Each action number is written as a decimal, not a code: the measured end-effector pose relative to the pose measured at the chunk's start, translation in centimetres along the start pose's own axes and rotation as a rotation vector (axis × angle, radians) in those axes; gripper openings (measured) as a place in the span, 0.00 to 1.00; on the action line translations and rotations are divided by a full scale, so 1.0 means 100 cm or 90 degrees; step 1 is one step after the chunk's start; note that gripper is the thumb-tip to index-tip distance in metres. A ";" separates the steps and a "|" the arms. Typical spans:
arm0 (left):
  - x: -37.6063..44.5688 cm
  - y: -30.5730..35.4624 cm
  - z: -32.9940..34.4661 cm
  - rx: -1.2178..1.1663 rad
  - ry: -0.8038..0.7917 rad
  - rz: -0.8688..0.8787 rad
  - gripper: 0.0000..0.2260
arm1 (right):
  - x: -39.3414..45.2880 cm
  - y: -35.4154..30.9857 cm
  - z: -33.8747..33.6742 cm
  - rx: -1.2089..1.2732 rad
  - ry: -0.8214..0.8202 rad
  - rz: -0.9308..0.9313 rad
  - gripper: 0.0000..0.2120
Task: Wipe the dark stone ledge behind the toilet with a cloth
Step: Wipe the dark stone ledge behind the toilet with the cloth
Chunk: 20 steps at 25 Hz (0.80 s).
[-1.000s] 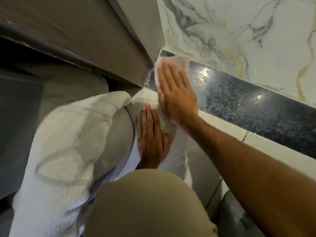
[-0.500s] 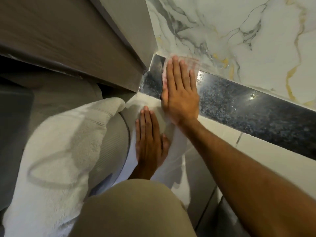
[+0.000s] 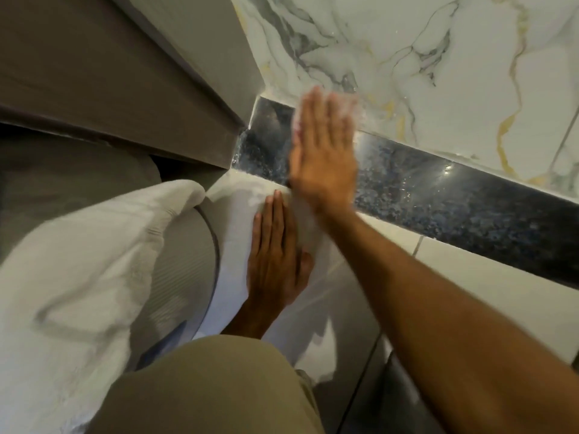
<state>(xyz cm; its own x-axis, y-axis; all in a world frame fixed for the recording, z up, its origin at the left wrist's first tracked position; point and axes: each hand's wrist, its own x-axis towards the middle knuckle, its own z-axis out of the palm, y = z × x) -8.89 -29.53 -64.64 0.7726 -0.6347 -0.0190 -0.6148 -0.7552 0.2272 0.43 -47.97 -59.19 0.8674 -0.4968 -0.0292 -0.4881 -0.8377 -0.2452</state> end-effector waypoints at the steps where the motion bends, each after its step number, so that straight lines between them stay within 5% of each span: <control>1: 0.001 0.003 -0.004 -0.002 0.017 0.005 0.35 | -0.007 -0.009 0.000 0.006 -0.020 -0.045 0.32; 5: -0.001 0.004 -0.021 0.013 -0.037 0.005 0.36 | -0.093 0.044 -0.017 0.050 -0.088 -0.173 0.29; 10: 0.004 0.002 -0.022 0.050 -0.061 0.006 0.36 | -0.062 0.078 -0.023 -0.009 -0.004 0.074 0.32; 15: 0.006 0.003 -0.024 0.099 -0.053 0.066 0.32 | -0.052 0.042 -0.011 0.042 -0.002 -0.022 0.32; 20: 0.027 0.033 -0.023 0.039 -0.068 0.135 0.34 | -0.158 0.122 -0.045 0.052 -0.059 0.030 0.32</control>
<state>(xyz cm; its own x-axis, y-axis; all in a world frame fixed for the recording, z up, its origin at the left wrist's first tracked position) -8.54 -33.38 -61.74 0.6062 -0.7912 -0.0807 -0.7724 -0.6099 0.1773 -19.68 -51.33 -57.33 0.8507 -0.5090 -0.1312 -0.5224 -0.7907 -0.3193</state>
